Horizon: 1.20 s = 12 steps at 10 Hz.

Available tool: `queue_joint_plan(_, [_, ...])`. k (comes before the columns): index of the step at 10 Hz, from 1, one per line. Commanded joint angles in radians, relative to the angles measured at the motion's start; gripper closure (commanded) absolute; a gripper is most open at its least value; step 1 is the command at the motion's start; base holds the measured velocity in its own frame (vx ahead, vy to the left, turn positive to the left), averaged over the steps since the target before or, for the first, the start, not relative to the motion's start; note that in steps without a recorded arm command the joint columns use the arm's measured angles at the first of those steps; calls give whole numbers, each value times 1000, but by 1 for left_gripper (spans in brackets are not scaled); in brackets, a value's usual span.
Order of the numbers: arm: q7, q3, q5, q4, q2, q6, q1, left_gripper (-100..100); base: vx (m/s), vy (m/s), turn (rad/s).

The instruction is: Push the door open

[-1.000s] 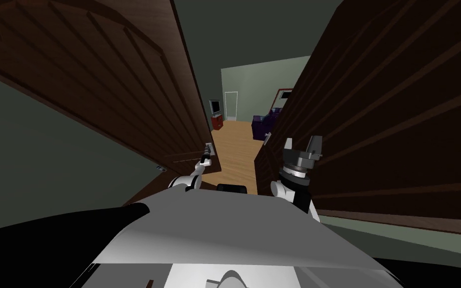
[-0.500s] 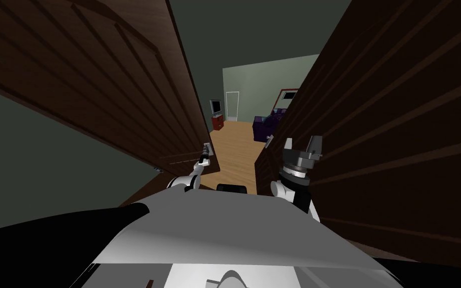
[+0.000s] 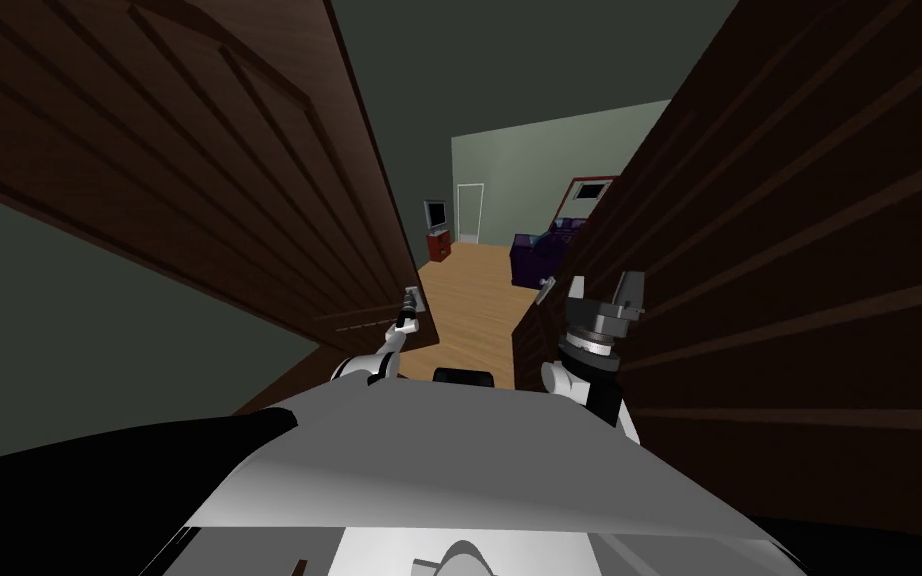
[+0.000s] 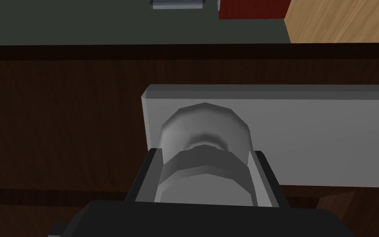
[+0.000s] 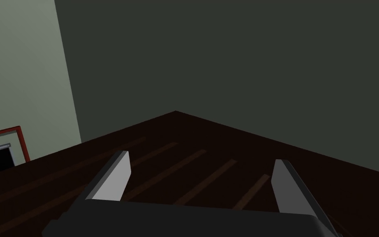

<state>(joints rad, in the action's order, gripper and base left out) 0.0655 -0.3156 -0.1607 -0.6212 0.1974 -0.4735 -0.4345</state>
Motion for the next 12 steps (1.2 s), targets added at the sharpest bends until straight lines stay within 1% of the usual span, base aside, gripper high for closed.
queue_joint_plan(1, [1, -5, 1, -2, 6, -2, -5, 100, 187, -15, 83])
queue_joint_plan(7, [-6, -19, 5, 15, 18, -10, -10, 100, 191, -36, 113])
queue_joint_plan(12, [-13, -34, 9, 33, 31, -18, -15, 100, 187, -49, 143])
